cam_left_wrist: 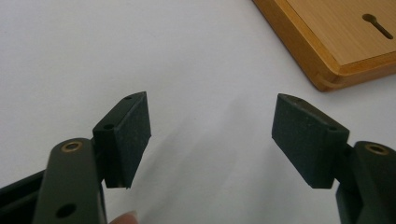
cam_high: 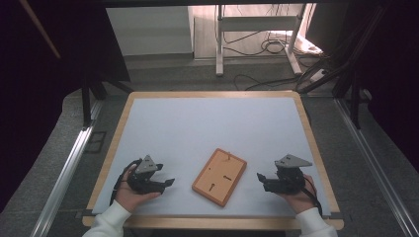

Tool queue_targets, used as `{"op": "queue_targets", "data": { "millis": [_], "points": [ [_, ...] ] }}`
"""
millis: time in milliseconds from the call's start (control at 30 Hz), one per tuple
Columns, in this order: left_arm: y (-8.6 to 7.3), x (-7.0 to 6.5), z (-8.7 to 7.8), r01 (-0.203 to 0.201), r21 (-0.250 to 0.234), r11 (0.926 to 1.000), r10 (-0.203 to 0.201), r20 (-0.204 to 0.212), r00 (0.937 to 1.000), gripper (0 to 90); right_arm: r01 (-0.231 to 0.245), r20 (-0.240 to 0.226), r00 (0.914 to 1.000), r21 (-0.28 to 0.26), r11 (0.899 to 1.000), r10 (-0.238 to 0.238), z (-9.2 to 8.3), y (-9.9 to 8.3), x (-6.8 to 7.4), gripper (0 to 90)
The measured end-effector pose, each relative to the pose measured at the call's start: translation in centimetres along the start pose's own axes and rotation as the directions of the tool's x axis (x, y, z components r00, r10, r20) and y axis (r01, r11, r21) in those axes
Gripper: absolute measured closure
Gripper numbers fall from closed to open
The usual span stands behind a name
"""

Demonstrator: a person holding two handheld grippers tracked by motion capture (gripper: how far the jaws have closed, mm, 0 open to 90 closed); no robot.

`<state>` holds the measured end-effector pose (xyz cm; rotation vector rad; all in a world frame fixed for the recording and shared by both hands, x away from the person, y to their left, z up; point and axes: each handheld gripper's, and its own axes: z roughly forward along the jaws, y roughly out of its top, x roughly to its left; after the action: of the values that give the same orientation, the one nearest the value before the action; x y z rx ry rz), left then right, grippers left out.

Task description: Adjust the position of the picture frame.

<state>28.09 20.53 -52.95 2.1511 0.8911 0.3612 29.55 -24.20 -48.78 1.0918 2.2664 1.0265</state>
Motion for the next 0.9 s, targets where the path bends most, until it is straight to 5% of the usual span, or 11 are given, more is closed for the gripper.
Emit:
{"op": "queue_targets", "data": {
  "millis": [900],
  "points": [
    [0.0,-0.1,0.3,-0.014,0.012,0.9998,0.014,0.018,0.9997,27.6,0.092,-0.096,0.9913,0.017,0.996,-0.090,4.4,3.9,3.3,33.3]
  ]
}}
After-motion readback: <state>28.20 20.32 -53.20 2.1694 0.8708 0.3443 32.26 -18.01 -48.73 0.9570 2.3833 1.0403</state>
